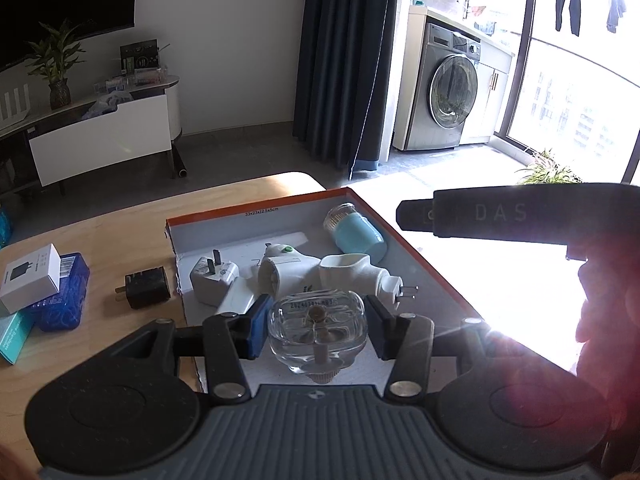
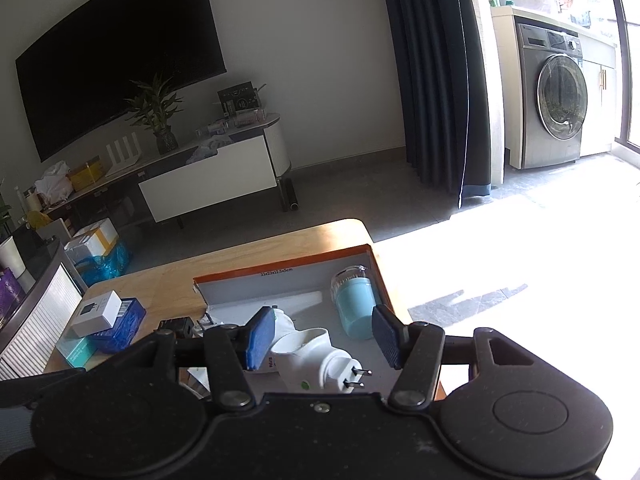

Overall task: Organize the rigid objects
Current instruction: 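Release the diffuser into the box with the right gripper while the left gripper releases the bottle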

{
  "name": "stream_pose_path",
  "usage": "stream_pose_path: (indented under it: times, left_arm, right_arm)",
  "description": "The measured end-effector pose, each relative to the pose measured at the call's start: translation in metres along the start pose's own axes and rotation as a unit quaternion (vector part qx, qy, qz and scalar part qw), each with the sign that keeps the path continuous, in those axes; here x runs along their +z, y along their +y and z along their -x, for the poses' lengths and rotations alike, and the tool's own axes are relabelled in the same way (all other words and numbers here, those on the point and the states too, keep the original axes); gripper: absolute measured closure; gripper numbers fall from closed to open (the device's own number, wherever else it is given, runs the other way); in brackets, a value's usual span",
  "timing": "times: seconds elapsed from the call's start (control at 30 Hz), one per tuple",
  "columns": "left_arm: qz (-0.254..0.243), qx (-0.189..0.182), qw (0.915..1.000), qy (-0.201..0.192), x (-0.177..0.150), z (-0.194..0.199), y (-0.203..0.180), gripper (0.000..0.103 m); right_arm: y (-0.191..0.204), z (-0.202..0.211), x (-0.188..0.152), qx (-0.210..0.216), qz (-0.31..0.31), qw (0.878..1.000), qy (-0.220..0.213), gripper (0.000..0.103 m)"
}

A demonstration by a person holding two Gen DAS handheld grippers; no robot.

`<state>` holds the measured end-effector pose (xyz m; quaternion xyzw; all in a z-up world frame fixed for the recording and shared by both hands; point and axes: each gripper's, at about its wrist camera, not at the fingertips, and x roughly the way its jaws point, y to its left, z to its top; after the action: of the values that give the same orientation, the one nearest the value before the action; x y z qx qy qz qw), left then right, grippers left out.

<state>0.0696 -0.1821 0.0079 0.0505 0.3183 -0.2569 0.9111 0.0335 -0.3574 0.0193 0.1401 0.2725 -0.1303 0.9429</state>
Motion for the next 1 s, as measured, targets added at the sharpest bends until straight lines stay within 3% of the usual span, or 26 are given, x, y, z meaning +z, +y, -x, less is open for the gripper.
stream_pose_path:
  times: [0.3, 0.37, 0.53, 0.6, 0.83, 1.0]
  left_arm:
    - [0.001, -0.033, 0.9994, 0.006, 0.009, -0.013, -0.013, 0.052]
    - [0.002, -0.029, 0.9996, 0.000, 0.011, -0.011, -0.013, 0.043]
    - [0.008, -0.021, 0.9997, 0.004, 0.012, -0.007, -0.008, 0.038]
    - [0.013, -0.009, 0.9998, 0.010, 0.012, -0.005, -0.004, 0.023]
    - [0.024, 0.060, 0.9979, 0.008, 0.016, 0.010, 0.013, 0.000]
    - [0.036, 0.088, 0.9954, 0.014, 0.019, 0.019, 0.029, 0.000]
  right_arm:
    - [-0.011, 0.009, -0.002, -0.015, -0.018, 1.000, -0.007, 0.036]
    - [-0.010, 0.012, -0.001, -0.016, -0.014, 1.000, -0.010, 0.036]
    - [-0.007, 0.016, 0.001, -0.012, -0.012, 1.000, -0.014, 0.036]
    - [-0.004, 0.017, 0.001, -0.008, -0.010, 1.000, -0.015, 0.036]
    - [0.011, 0.018, 0.001, 0.001, 0.001, 1.000, -0.013, 0.034]
    - [0.025, 0.018, 0.000, 0.011, 0.014, 1.000, -0.013, 0.027]
